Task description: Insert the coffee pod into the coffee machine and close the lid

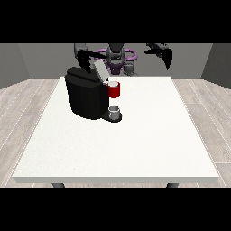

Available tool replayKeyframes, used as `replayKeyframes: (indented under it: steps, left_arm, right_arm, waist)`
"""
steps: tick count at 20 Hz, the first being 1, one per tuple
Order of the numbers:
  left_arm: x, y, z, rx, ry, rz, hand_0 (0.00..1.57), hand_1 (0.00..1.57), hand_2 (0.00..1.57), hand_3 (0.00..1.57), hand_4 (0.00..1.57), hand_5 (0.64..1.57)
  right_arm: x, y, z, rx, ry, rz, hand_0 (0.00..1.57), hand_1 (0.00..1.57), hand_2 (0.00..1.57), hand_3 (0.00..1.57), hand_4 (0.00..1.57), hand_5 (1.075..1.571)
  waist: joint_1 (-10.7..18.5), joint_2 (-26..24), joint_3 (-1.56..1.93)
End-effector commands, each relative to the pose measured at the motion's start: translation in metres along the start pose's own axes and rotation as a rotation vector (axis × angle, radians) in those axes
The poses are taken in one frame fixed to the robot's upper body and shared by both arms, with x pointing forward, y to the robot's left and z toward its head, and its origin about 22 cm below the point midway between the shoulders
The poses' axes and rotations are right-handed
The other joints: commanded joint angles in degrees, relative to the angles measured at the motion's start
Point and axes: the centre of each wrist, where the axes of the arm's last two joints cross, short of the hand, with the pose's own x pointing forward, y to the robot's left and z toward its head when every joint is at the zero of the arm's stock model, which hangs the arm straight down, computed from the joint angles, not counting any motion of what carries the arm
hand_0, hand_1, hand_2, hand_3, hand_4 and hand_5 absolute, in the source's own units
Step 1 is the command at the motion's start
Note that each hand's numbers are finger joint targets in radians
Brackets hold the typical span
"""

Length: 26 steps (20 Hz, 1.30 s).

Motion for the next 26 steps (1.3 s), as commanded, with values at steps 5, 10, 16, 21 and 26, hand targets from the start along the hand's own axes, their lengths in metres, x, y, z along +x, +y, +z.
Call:
replayKeyframes:
  steps: [5,10,16,21,26]
  left_arm:
    - [-0.003,0.011,0.002,0.02,-0.029,-0.033,0.0,0.0,0.0,0.0,0.0,1.571]
    - [0.005,0.017,0.001,0.028,-0.052,-0.021,0.0,0.0,0.0,0.0,0.0,1.571]
    - [0.012,-0.001,-0.012,0.038,-0.053,-0.029,0.0,0.0,0.0,0.0,0.0,1.571]
    - [-0.003,0.009,-0.005,0.049,-0.058,-0.044,0.0,0.0,0.0,0.0,0.16,1.571]
    - [-0.011,0.017,0.0,0.036,-0.063,-0.031,0.0,0.0,0.0,0.0,0.12,1.571]
  right_arm:
    - [0.013,0.007,-0.02,0.029,-0.037,0.018,0.0,0.0,0.0,0.0,0.0,1.571]
    - [0.011,0.004,-0.025,0.052,-0.031,0.03,0.0,0.0,0.0,0.0,0.0,1.571]
    - [0.012,0.028,-0.031,0.07,-0.061,0.071,0.0,0.0,0.0,0.0,0.0,1.571]
    - [0.039,0.028,-0.046,0.073,-0.088,0.073,0.0,0.0,0.0,0.0,0.18,1.571]
    - [0.06,0.038,-0.058,0.119,-0.114,0.117,0.0,0.0,0.0,0.0,0.0,1.571]
  waist:
    - [-1.21,3.02,0.0]
    - [-0.32,3.82,0.01]
    - [-0.44,4.24,0.01]
    - [-0.2,5.35,0.0]
    - [0.69,5.89,-0.01]
